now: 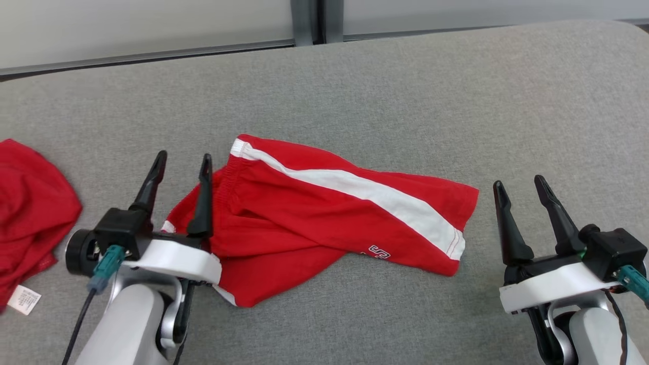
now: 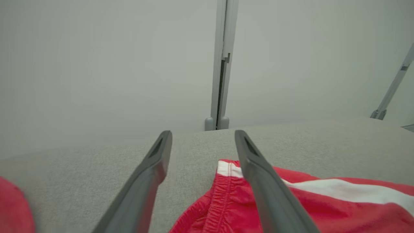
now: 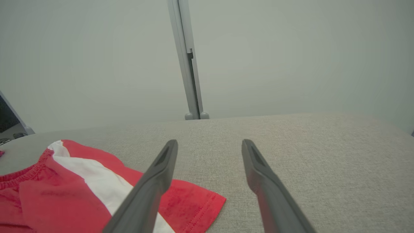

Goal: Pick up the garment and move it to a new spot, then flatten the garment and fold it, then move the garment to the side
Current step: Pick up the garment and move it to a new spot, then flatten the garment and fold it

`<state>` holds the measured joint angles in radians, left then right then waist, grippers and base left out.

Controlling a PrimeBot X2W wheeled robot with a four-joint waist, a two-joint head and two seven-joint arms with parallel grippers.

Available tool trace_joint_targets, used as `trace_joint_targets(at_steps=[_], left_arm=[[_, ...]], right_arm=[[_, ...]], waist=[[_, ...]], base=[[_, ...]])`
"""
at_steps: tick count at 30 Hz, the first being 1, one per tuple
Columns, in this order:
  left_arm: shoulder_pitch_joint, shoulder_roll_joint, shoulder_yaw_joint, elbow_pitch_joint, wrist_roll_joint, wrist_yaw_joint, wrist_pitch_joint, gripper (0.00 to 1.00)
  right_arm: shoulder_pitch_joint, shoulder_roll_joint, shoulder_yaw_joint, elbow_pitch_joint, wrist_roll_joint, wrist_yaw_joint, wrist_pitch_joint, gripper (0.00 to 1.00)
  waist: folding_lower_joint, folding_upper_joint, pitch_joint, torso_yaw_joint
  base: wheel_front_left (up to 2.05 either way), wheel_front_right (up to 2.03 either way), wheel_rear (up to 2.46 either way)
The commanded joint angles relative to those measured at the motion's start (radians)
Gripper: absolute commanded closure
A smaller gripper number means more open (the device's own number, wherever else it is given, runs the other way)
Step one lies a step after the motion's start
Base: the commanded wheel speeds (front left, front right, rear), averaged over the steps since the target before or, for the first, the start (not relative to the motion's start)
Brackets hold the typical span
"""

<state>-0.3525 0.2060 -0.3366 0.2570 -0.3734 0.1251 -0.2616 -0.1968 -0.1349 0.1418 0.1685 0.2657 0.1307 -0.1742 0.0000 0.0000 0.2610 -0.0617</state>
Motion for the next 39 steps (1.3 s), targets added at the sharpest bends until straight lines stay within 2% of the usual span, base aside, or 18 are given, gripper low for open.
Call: trace_joint_targets(at_steps=[1,4,9,23,32,39], left_arm=[[0.038,0.011,0.032,-0.014,-0.007,0.012,-0.004,0.0],[0.108,0.023,0.093,-0.036,-0.013,0.021,-0.003,0.0],[0.179,0.033,0.135,-0.047,-0.011,0.001,-0.003,0.0],[0.27,0.06,0.12,-0.024,0.017,-0.044,-0.003,0.0],[0.29,0.069,0.128,-0.018,0.009,-0.054,-0.003,0.0],[0.29,0.065,0.131,-0.006,0.008,-0.046,-0.003,0.0]], right_arm=[[0.016,-0.008,-0.005,-0.01,-0.004,0.0,0.008,0.0],[0.05,-0.015,-0.017,-0.027,-0.008,0.0,0.026,0.0],[0.096,-0.017,-0.026,-0.054,-0.01,0.0,0.051,0.0],[0.187,-0.019,-0.025,-0.097,-0.002,0.0,0.095,0.0],[0.208,-0.019,-0.021,-0.111,-0.002,0.0,0.106,0.0],[0.206,-0.016,-0.019,-0.115,-0.007,0.0,0.108,0.0]], waist=[[0.0,0.0,-0.035,0.035],[0.0,0.0,-0.072,0.065],[0.0,0.0,-0.113,0.087],[0.0,0.0,-0.209,0.091],[0.0,0.0,-0.227,0.091],[0.0,0.0,-0.223,0.09]], base=[[0.0,0.0,0.0],[0.0,0.0,0.0],[0.0,0.0,0.0],[0.0,0.0,0.0],[0.0,0.0,0.0],[0.0,0.0,0.0]])
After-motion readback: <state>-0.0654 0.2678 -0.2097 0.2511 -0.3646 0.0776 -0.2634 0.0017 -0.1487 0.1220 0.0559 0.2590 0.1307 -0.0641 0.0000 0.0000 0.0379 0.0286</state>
